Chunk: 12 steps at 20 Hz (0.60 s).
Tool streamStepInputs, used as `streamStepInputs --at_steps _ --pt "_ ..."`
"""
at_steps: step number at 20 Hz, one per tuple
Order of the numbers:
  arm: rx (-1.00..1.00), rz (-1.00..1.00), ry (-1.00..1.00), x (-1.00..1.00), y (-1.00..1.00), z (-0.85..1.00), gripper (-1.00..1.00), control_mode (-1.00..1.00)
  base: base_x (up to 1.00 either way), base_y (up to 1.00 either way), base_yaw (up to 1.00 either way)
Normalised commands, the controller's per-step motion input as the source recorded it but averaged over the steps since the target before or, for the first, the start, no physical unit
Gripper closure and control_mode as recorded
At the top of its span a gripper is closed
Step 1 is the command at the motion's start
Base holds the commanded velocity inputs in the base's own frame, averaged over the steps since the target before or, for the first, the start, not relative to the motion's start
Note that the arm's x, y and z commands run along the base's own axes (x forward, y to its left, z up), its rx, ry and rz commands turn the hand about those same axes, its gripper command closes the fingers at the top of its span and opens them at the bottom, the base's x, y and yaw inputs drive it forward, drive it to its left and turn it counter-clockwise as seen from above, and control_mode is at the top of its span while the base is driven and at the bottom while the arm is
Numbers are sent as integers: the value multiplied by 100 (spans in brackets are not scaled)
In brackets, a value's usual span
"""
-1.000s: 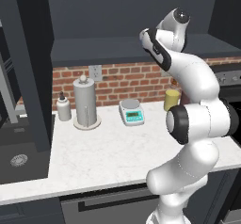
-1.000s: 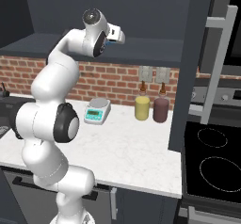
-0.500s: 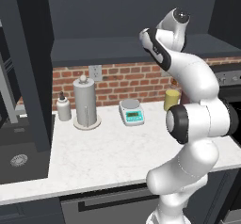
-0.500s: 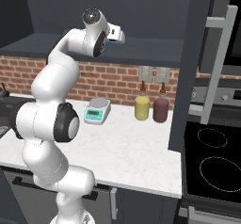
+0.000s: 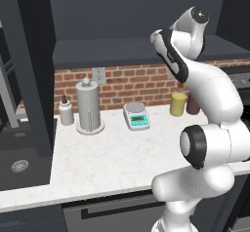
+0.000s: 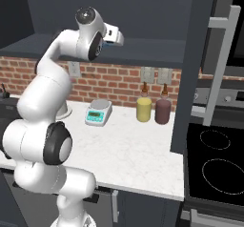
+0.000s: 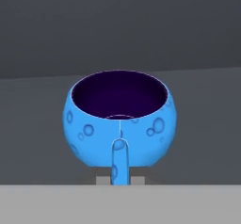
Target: Gather all objects into one cabinet and sort the glasses and bowls to opposite sides.
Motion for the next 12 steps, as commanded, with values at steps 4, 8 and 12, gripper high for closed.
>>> streamStepInputs --at_steps 4,8,12 --pt "0 0 0 -64 0 11 100 -100 0 0 0" --pt "0 0 0 -64 0 18 100 -100 0 0 0" --pt "0 0 0 -52 0 16 100 -100 0 0 0"
